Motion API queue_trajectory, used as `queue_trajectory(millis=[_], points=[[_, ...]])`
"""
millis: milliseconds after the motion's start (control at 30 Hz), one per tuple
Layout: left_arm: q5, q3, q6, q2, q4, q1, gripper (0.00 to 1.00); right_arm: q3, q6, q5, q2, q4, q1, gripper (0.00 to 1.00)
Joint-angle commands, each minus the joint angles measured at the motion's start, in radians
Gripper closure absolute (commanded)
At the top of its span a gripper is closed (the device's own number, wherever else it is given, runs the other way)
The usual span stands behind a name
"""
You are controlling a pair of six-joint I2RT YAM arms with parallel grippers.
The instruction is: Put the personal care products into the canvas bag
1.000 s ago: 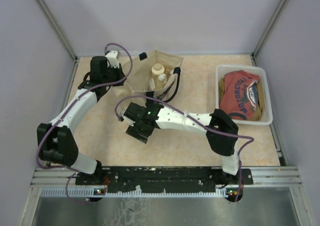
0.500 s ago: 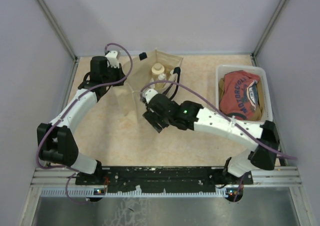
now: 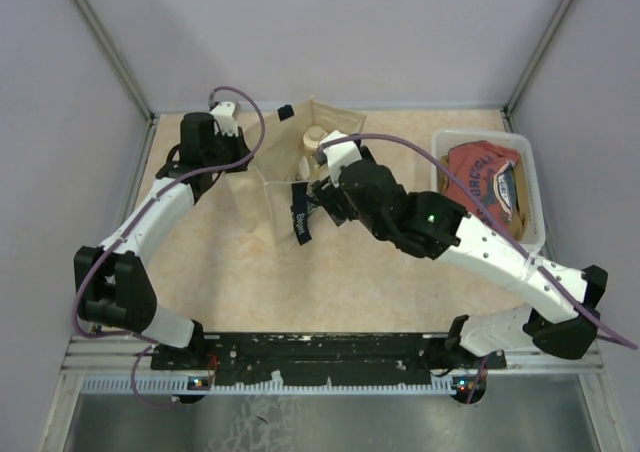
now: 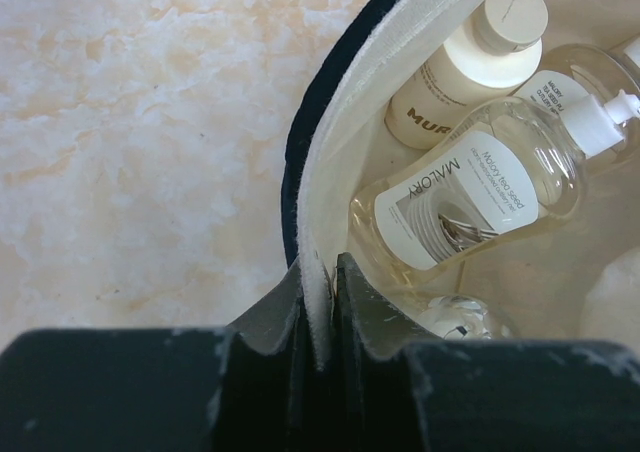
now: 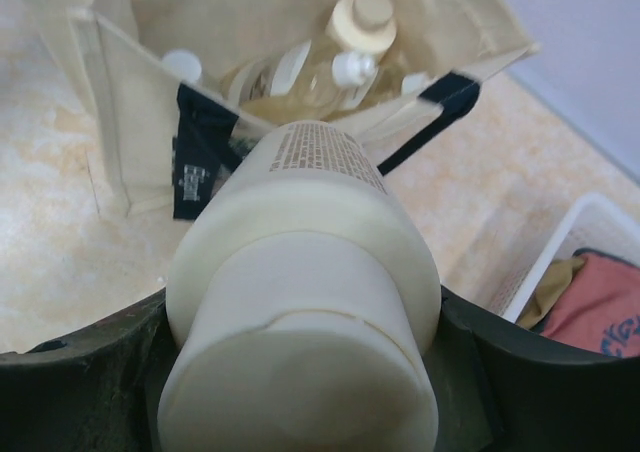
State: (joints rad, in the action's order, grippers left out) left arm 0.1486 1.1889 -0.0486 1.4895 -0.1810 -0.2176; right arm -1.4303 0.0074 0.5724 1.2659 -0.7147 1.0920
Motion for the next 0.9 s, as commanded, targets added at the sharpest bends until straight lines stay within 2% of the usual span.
queue_trajectory(millis=[0, 367, 867], points=[[0.024, -0.012, 0.012, -0.012, 0.021, 0.007, 1.0, -0.172, -0.124, -0.016, -0.012, 0.239, -0.056, 0.98], [0.055, -0.014, 0.009, -0.024, 0.023, 0.007, 1.0, -0.375, -0.121, -0.395, 0.211, 0.317, -0.29, 0.99], [0.081, -0.034, 0.0, -0.071, 0.035, 0.007, 1.0, -0.408, -0.065, -0.525, 0.46, 0.253, -0.339, 0.99]])
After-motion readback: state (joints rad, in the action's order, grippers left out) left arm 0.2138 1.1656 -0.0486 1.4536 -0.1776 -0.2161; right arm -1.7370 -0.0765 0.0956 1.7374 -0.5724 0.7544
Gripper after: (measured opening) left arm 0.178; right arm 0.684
